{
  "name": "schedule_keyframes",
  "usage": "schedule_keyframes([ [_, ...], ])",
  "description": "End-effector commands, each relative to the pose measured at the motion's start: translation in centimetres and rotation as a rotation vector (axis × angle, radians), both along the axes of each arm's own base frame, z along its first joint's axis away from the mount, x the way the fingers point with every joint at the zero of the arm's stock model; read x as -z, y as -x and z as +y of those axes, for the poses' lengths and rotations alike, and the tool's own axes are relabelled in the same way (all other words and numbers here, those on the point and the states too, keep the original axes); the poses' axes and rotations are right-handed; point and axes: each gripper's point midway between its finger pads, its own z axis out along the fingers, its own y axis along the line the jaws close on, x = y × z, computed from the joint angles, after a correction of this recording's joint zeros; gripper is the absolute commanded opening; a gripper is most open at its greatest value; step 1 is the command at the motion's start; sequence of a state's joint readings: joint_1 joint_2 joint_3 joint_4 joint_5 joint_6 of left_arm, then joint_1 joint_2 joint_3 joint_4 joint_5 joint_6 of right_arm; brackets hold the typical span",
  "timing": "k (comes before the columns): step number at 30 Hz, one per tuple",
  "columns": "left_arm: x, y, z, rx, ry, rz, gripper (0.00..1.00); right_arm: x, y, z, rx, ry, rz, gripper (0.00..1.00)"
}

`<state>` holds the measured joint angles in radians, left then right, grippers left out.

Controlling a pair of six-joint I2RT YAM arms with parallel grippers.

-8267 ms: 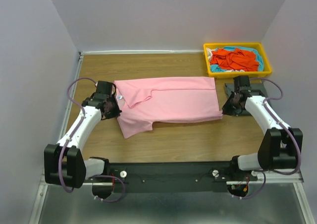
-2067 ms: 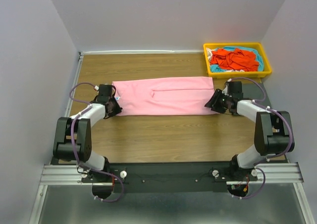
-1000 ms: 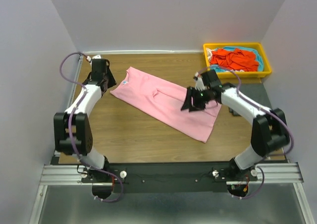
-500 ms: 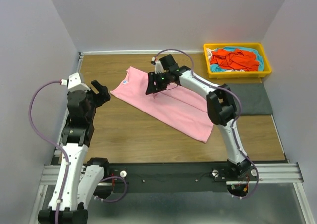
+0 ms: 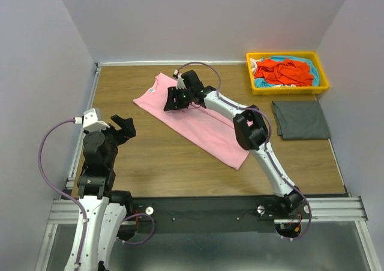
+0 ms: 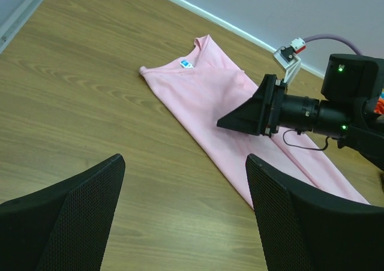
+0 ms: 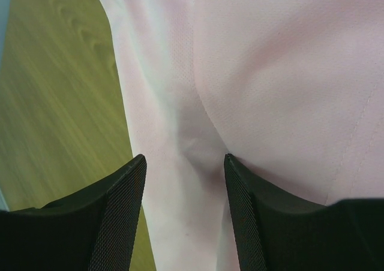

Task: Fold and stack the t-shirts
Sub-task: Fold the tshirt

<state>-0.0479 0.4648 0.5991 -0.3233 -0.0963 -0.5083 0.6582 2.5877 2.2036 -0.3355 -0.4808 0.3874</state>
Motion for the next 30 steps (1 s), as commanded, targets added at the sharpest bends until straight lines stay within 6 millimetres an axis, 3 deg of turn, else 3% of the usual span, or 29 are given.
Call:
schedule_keyframes([
  [1, -1.7, 0.3, -0.4, 0.023, 0.014, -0.077, 0.89, 5.0, -5.9, -4.2, 0.302, 0.120, -0.009, 0.63],
  [3, -1.9, 0.5, -0.4, 0.022, 0.016, -0.092, 0.89, 5.2, -7.6, -6.1, 0.388, 0.126, -0.002, 0.63],
  [7, -2.1, 0.8, -0.5, 0.027, 0.016, -0.115, 0.90, 4.8, -12.4, -11.9, 0.583, 0.134, -0.011, 0.64],
  [9, -2.1, 0.8, -0.6, 0.030, 0.017, -0.114, 0.89, 3.8, -13.7, -13.2, 0.607, 0.117, -0.022, 0.64],
  [12, -2.1, 0.6, -0.9, 0.049, 0.016, -0.117, 0.90, 0.0, -15.3, -14.2, 0.578, 0.065, -0.081, 0.65],
  [15, -2.3, 0.6, -1.3, 0.078, 0.003, -0.130, 0.90, -3.2, -14.4, -14.0, 0.491, 0.053, -0.139, 0.65],
  [16, -2.4, 0.6, -1.4, 0.087, -0.004, -0.137, 0.93, -7.2, -14.0, -14.0, 0.477, 0.021, -0.184, 0.65],
  [17, -2.5, 0.6, -1.4, 0.091, -0.014, -0.145, 0.95, -5.9, -12.5, -14.7, 0.456, 0.060, -0.162, 0.65],
  [18, -2.9, 0.6, -1.4, 0.094, -0.021, -0.160, 0.99, -6.9, -11.7, -15.1, 0.449, 0.070, -0.174, 0.65],
  [19, -3.1, 0.7, -1.3, 0.089, -0.028, -0.176, 0.99, -10.3, -10.8, -15.6, 0.443, 0.062, -0.225, 0.65],
  [20, -3.3, 0.7, -1.1, 0.077, -0.030, -0.189, 0.98, -7.7, -8.6, -17.0, 0.451, 0.128, -0.172, 0.64],
  [22, -3.7, 0.9, -0.4, 0.038, -0.029, -0.215, 0.99, -7.0, -6.1, -18.4, 0.443, 0.174, -0.153, 0.62],
  [23, -3.6, 0.8, -0.4, 0.036, -0.031, -0.230, 0.98, -9.5, -4.8, -19.3, 0.443, 0.168, -0.191, 0.62],
  [24, -3.8, 0.8, -0.7, 0.055, -0.045, -0.247, 0.98, -6.0, -1.9, -20.9, 0.440, 0.245, -0.123, 0.58],
  [26, -3.3, 0.5, -1.0, 0.072, -0.047, -0.249, 0.98, -5.2, 0.9, -22.3, 0.437, 0.280, -0.090, 0.54],
  [27, -3.3, 0.2, -1.1, 0.078, -0.043, -0.257, 0.98, -3.9, 4.0, -23.9, 0.440, 0.324, -0.038, 0.50],
  [29, -2.9, -0.1, -1.3, 0.084, -0.040, -0.251, 0.98, -2.5, 7.1, -25.3, 0.451, 0.372, 0.026, 0.49],
  [30, -3.0, -0.3, -1.4, 0.092, -0.039, -0.260, 0.97, -3.3, 8.4, -26.0, 0.468, 0.380, 0.019, 0.49],
])
